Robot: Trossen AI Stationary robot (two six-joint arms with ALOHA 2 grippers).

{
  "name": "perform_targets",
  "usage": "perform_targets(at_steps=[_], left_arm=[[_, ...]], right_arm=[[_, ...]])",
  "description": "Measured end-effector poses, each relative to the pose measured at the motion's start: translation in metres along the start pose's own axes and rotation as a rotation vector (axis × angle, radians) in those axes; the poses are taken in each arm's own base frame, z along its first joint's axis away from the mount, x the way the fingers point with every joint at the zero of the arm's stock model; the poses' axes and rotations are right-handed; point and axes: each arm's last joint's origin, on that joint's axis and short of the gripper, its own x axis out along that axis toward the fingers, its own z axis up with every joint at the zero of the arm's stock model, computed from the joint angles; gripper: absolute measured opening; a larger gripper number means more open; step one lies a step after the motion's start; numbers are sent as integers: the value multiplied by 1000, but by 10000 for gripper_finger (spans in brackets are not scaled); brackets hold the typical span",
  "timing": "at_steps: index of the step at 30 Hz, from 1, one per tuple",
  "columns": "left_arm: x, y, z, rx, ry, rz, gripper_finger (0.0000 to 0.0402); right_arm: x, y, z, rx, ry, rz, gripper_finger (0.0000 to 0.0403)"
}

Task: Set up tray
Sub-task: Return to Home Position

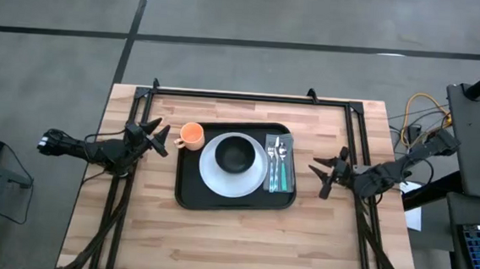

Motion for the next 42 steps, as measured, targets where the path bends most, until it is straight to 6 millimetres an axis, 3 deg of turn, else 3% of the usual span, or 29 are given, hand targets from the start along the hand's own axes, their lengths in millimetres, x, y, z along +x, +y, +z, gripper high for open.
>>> perform_targets(at_steps=[5, 34, 42], left_arm=[[0, 0, 0, 0, 0, 0, 208], [0, 0, 0, 0, 0, 1, 208], [0, 0, 0, -1, -1, 1, 208]], right_arm=[[-2, -4, 3, -5, -27, -69, 128], [-2, -4, 3, -19, -25, -64, 128], [-2, -4, 3, 69, -76, -51, 128]])
